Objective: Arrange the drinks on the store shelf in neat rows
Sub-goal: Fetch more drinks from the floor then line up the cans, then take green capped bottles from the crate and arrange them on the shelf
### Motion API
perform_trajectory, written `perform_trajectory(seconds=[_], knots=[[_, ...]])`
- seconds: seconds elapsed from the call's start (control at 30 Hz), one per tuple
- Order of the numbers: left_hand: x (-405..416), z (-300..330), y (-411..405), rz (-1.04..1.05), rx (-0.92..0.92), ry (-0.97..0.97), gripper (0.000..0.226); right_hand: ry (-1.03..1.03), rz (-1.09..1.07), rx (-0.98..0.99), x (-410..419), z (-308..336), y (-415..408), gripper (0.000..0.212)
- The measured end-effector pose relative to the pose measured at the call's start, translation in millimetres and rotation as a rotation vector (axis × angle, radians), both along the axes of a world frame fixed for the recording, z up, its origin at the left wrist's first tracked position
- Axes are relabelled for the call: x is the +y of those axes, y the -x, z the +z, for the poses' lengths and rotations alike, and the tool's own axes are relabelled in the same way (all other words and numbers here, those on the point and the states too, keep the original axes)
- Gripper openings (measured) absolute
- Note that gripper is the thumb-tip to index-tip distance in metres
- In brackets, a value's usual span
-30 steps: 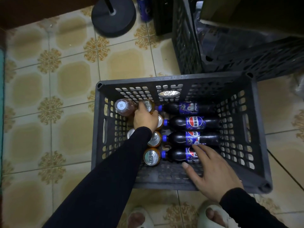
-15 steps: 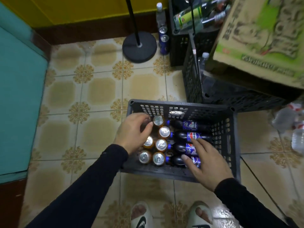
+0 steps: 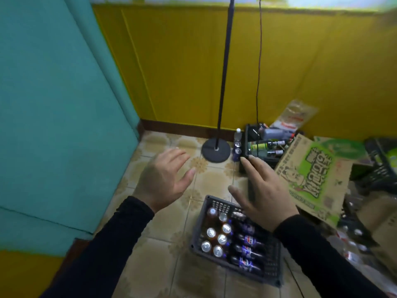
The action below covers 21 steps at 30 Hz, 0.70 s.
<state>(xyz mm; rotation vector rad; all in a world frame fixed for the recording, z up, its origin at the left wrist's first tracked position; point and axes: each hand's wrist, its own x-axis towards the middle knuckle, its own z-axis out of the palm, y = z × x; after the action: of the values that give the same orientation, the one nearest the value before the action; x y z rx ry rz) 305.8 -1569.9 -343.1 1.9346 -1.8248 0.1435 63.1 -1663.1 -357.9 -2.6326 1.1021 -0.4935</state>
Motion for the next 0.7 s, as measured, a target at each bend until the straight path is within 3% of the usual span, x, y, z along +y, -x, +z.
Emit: perform_trajectory(seconds=[0.17,0.33,0.7], knots=[[99.8,114.9,0.1,0.192,-0.024,0.110,0.047,0.086,0.192,-0.154,51.9,116.2,-21.9,0.078],[236.1,199.8,32.6,0.436,-0.094,0.230,0.046,0.194,0.407,-0.268,127.7,190.8,-34.3,0.077],[539.1,280.0,119.1,1.006,-0.177,0.306,0.054,0.184,0.919,-0.459,351.7,273.1,-84.4,0.078]])
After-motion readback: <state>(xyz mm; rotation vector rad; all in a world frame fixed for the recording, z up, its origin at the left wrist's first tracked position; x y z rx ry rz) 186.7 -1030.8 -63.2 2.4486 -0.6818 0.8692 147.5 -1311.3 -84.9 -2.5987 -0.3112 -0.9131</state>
